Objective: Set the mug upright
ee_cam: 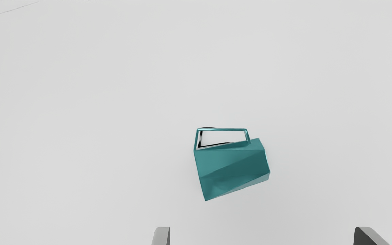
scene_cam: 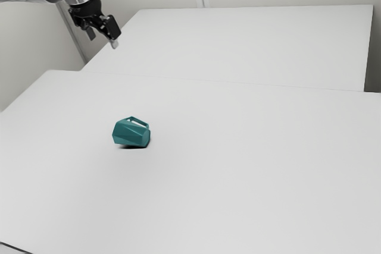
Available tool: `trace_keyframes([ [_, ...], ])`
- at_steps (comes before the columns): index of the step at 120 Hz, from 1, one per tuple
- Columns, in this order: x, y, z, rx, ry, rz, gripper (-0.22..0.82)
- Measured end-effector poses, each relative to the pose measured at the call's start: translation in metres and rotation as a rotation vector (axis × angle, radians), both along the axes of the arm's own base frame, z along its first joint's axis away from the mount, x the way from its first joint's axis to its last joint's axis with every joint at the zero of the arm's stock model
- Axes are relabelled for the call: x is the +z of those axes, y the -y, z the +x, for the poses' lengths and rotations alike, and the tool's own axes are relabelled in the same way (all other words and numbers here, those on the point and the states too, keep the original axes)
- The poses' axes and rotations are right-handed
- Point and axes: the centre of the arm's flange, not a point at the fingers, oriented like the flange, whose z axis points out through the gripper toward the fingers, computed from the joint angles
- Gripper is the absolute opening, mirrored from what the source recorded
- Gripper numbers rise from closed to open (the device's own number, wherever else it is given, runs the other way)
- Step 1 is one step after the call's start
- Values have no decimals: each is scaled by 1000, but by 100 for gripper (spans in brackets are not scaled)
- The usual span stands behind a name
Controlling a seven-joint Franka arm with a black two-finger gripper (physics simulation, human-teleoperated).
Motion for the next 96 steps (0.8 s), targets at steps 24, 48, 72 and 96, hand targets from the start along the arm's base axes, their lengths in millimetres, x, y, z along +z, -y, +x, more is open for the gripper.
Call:
trace_keyframes([
  [24, -4, 6, -1, -13, -6, -7, 59],
  [48, -18, -9, -2, 18, -23, -49, 59],
  [72, -53, -46, -8, 110, -52, -192, 59],
  [96, -91, -101, -18, 243, -78, -357, 59],
])
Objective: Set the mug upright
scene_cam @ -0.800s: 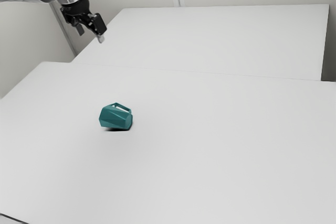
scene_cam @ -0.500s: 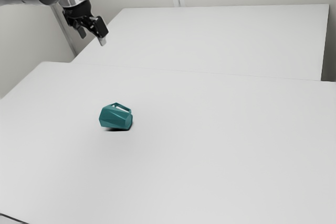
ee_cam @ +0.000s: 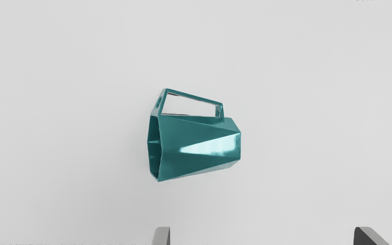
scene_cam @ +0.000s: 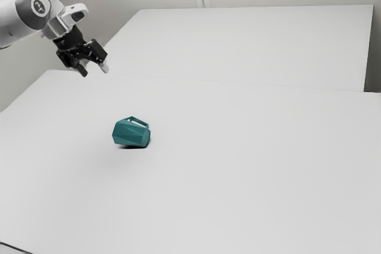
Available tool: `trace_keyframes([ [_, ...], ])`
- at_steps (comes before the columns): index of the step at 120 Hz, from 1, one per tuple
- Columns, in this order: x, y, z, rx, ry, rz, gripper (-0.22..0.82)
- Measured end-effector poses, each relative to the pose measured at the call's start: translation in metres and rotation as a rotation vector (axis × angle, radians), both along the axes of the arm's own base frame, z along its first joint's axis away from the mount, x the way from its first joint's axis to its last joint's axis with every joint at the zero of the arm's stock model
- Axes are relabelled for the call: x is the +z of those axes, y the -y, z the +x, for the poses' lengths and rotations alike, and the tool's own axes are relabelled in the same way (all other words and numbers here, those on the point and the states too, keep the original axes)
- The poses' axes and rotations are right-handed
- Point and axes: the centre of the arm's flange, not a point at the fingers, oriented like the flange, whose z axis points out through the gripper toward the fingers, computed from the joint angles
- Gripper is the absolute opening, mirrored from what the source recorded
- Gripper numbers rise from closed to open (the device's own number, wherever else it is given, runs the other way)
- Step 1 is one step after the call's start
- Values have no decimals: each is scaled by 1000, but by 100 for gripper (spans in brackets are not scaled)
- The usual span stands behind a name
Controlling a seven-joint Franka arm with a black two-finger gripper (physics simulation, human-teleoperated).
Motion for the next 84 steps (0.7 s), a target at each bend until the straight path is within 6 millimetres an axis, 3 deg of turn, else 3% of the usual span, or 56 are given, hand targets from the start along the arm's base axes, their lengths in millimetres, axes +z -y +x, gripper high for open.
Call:
trace_keyframes([
  [37, -86, -43, 7, 90, -51, -239, 59],
  [84, -165, -83, 4, 100, -65, -481, 59],
])
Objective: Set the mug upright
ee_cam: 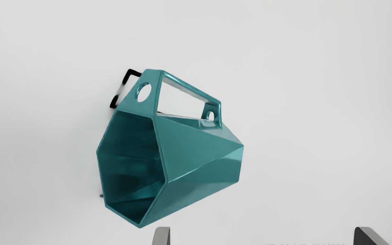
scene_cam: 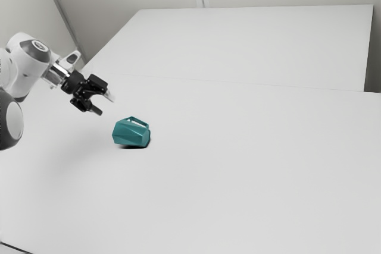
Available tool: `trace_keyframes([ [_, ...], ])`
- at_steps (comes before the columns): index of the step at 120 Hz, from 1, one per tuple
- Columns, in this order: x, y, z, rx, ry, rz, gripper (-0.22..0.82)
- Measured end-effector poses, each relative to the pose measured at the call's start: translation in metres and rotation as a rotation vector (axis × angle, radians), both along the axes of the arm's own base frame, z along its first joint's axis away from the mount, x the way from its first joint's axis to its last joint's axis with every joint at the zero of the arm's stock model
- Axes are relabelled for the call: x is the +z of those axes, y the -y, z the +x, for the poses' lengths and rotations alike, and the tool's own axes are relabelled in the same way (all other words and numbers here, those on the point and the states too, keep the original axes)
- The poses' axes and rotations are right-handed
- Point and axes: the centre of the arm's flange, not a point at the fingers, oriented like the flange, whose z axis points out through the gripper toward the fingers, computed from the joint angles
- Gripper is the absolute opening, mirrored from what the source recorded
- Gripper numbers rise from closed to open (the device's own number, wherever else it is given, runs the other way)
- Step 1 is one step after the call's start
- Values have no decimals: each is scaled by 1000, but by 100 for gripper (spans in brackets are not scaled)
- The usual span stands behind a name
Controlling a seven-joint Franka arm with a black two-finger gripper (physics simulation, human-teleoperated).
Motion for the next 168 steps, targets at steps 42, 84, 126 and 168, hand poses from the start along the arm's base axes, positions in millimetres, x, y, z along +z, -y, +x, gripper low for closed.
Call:
trace_keyframes([
  [42, -44, -27, -8, -7, 50, -150, 59],
  [84, -71, -33, -8, -46, 109, -214, 59],
  [126, -95, -31, -2, -76, 149, -237, 59],
  [168, -111, -20, 7, -106, 175, -256, 59],
])
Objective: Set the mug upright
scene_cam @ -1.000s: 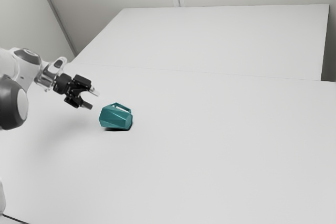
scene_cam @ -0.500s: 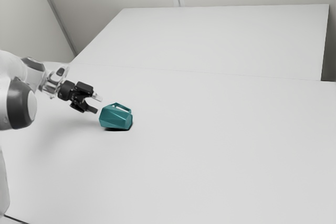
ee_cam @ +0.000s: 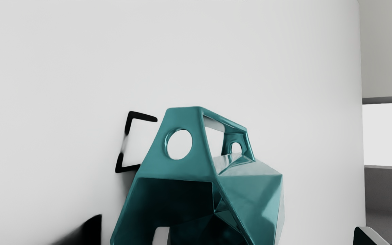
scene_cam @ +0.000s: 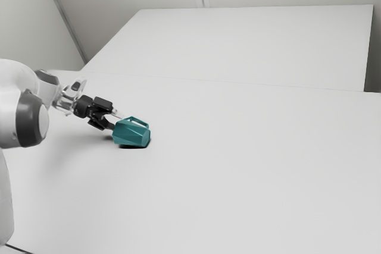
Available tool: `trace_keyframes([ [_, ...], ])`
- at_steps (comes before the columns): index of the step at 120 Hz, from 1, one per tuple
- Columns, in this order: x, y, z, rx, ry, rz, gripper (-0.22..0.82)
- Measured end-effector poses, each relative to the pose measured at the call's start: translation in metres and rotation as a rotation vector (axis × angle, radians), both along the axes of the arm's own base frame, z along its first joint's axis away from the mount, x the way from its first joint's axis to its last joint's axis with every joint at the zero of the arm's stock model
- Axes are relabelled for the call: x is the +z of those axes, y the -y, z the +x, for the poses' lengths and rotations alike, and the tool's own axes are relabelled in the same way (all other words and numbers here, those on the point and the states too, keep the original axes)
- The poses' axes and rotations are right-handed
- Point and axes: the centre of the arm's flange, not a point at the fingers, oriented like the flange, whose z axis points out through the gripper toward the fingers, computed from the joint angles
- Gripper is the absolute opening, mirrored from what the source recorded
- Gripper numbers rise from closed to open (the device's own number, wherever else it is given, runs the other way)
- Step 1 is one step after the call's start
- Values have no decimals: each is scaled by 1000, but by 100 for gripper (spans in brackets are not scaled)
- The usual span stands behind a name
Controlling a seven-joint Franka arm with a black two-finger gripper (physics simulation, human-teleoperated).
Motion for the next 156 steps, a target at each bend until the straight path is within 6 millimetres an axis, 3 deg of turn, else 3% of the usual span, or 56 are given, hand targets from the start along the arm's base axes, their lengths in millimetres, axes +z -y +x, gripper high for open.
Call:
trace_keyframes([
  [29, -6, 9, 7, -16, 16, -11, 53],
  [77, -11, 13, 9, -16, 31, -25, 6],
  [103, -8, 18, 12, -19, 44, -32, -7],
  [131, 5, 25, 16, -12, 81, -86, -13],
  [156, 29, 38, 21, -24, 129, -140, -15],
])
